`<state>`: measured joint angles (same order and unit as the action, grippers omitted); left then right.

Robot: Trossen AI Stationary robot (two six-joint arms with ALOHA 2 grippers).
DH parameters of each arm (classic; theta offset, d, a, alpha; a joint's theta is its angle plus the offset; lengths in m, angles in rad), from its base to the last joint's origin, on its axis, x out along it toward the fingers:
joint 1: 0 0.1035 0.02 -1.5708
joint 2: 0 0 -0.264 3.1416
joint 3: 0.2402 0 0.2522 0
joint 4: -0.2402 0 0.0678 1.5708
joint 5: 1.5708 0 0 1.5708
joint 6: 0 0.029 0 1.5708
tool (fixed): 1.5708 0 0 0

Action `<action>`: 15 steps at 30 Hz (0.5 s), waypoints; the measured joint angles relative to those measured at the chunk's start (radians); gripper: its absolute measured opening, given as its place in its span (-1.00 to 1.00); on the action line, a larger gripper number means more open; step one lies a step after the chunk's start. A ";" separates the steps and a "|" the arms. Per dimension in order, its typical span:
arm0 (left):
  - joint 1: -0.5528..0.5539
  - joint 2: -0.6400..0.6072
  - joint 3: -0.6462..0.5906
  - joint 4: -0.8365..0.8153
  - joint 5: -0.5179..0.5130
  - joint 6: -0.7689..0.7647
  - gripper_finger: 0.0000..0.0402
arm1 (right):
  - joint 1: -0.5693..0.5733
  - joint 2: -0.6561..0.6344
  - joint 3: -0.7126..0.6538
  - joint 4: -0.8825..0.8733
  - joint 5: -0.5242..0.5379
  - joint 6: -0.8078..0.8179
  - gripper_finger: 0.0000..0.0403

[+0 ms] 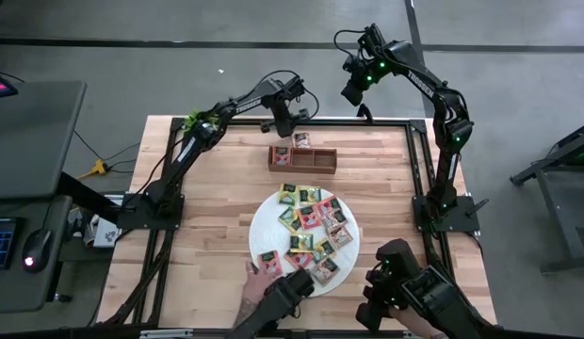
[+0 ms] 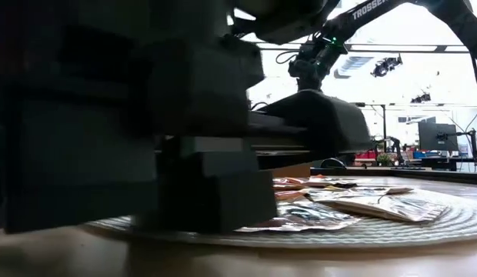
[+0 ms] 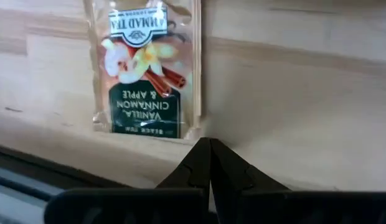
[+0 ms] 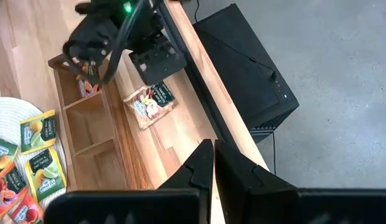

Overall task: Pick & Place Tea
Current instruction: Put the brown tea bag into the middle section of the wooden organizer

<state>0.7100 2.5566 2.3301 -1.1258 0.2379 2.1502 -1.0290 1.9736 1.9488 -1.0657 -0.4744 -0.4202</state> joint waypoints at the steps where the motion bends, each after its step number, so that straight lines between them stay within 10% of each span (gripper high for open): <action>1: -0.003 0.000 0.000 0.003 -0.003 0.000 -1.00 | 0.000 0.000 0.000 0.000 0.000 0.000 -0.94; 15: -0.036 0.002 0.001 0.020 -0.021 0.078 -1.00 | -0.003 0.000 0.000 0.006 -0.002 -0.006 -0.94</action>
<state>0.6739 2.5587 2.3309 -1.1057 0.2168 2.2286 -1.0324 1.9736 1.9488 -1.0598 -0.4767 -0.4257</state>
